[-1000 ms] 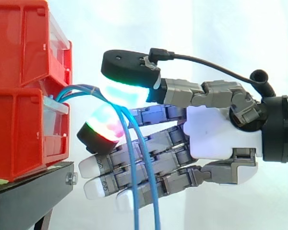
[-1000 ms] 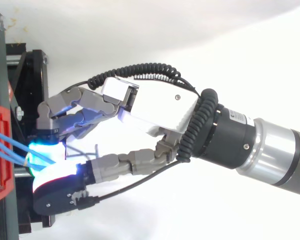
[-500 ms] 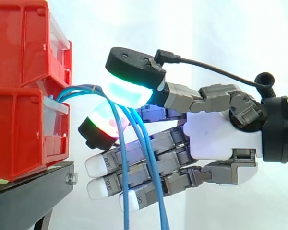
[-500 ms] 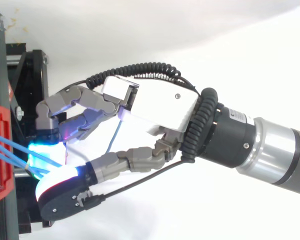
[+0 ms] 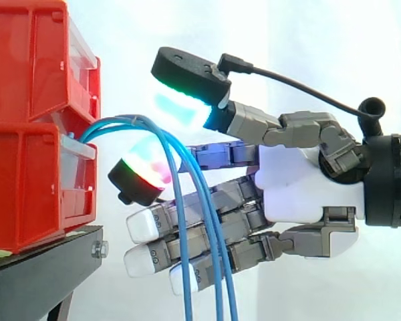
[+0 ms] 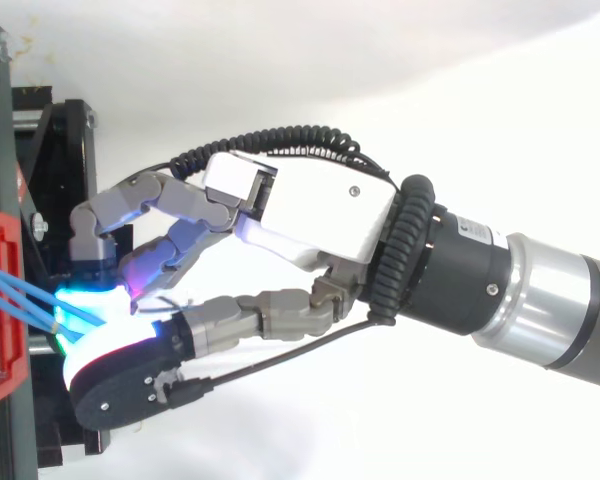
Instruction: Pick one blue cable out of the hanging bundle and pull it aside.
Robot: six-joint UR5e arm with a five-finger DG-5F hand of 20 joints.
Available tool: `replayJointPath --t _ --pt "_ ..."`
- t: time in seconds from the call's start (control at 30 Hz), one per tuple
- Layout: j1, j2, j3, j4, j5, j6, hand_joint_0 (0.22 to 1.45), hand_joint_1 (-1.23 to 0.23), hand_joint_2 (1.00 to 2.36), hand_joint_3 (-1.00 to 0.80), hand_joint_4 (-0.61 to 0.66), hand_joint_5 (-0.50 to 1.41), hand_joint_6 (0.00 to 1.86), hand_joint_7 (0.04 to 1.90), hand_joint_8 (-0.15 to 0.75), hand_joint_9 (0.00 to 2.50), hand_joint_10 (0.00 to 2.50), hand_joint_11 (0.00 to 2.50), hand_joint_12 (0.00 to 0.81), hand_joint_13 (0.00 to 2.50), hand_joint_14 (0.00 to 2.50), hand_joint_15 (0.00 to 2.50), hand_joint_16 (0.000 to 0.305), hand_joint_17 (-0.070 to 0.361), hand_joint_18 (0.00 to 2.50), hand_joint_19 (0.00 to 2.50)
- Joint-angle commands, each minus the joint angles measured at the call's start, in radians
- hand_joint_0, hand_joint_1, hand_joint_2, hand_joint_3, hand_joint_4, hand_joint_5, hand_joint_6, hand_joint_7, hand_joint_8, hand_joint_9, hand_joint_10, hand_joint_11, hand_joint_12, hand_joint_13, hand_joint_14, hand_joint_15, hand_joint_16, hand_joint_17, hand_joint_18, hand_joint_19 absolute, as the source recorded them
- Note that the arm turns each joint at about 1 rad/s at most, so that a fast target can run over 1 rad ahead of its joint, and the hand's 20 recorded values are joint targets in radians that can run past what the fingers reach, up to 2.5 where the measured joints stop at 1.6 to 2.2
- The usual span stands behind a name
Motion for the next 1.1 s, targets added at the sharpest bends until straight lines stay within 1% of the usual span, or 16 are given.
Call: replayJointPath --t 0.0,0.07,0.23,0.27,0.33,0.4,0.47,0.5,0.57,0.63,0.67,0.77,0.8,0.83,0.97,1.07 --pt "0.0 -0.001 0.0 0.0 -0.006 0.012 0.43 -0.62 1.0 -0.5 -0.05 -0.05 0.84 1.12 0.3 1.0 0.01 0.35 0.371 0.83 0.01 0.37 0.054 0.122 0.89 0.41" --pt "0.0 -0.001 -0.001 0.0 -0.006 0.013 0.44 -0.64 1.0 -0.5 -0.04 -0.06 0.84 1.12 0.292 0.98 0.01 0.35 0.368 0.82 0.01 0.37 0.053 0.12 0.88 0.41" --pt "0.0 -0.001 0.0 0.0 -0.006 0.013 0.55 -0.67 1.0 -0.49 -0.02 -0.07 0.84 1.18 0.274 0.94 0.01 0.36 0.339 0.77 0.01 0.39 0.046 0.104 0.8 0.46" --pt "-0.002 -0.001 0.0 0.0 -0.006 0.013 0.56 -0.7 1.01 -0.38 0.0 -0.07 0.84 1.18 0.277 0.92 0.01 0.37 0.341 0.76 0.01 0.4 0.046 0.104 0.8 0.46" --pt "-0.002 -0.001 0.0 -0.002 -0.006 0.013 0.56 -0.72 1.01 -0.3 0.03 -0.08 0.85 1.19 0.285 0.91 0.01 0.38 0.346 0.76 0.01 0.39 0.047 0.105 0.8 0.46" --pt "-0.002 -0.001 0.0 0.0 -0.006 0.013 0.55 -0.74 1.02 -0.16 0.07 -0.11 0.89 1.19 0.303 0.88 0.01 0.41 0.353 0.75 0.01 0.4 0.048 0.109 0.8 0.45" --pt "-0.002 -0.001 0.0 -0.002 -0.006 0.013 0.56 -0.77 1.02 -0.11 0.09 -0.11 0.91 1.14 0.334 0.89 0.01 0.42 0.383 0.77 0.01 0.39 0.055 0.124 0.85 0.4" --pt "-0.002 -0.001 0.0 -0.002 -0.006 0.013 0.58 -0.79 1.02 -0.09 0.09 -0.12 0.91 1.13 0.331 0.86 0.01 0.43 0.381 0.76 0.01 0.39 0.054 0.122 0.84 0.41" --pt "-0.002 0.001 0.0 -0.002 -0.006 0.013 0.62 -0.83 1.02 -0.15 0.07 -0.14 0.92 1.17 0.303 0.82 0.01 0.43 0.352 0.73 0.01 0.4 0.048 0.108 0.79 0.41" --pt "-0.002 -0.001 0.0 -0.002 -0.007 0.013 0.68 -0.88 1.02 -0.26 0.02 -0.14 0.92 1.19 0.287 0.81 0.01 0.44 0.349 0.71 0.01 0.38 0.048 0.108 0.78 0.39" --pt "-0.003 -0.001 -0.001 -0.002 -0.007 0.013 0.72 -0.9 1.01 -0.36 -0.03 -0.14 0.91 1.23 0.278 0.8 0.01 0.43 0.346 0.71 0.01 0.37 0.047 0.106 0.78 0.37" --pt "-0.003 -0.001 0.0 -0.002 -0.007 0.013 0.76 -0.93 1.0 -0.5 -0.13 -0.13 0.92 1.39 0.249 0.81 0.01 0.41 0.335 0.72 0.01 0.35 0.045 0.102 0.79 0.33" --pt "-0.003 -0.001 0.0 -0.002 -0.006 0.013 0.77 -0.93 1.0 -0.5 -0.17 -0.13 0.92 1.46 0.234 0.82 0.01 0.4 0.331 0.74 0.01 0.34 0.044 0.099 0.8 0.33" --pt "-0.005 0.001 -0.001 -0.003 -0.007 0.013 0.77 -0.94 1.0 -0.5 -0.18 -0.12 0.92 1.47 0.229 0.84 0.01 0.4 0.328 0.74 0.01 0.34 0.044 0.098 0.8 0.33" --pt "-0.006 0.001 0.0 -0.009 -0.016 0.016 0.77 -0.96 1.0 -0.5 -0.26 -0.11 0.94 1.39 0.189 0.88 0.01 0.41 0.313 0.77 0.01 0.35 0.042 0.094 0.82 0.33" --pt "-0.008 0.001 0.0 -0.009 -0.027 0.018 0.75 -0.98 1.0 -0.5 -0.26 -0.1 0.94 1.35 0.185 0.89 0.01 0.4 0.308 0.79 0.01 0.37 0.041 0.092 0.83 0.33"
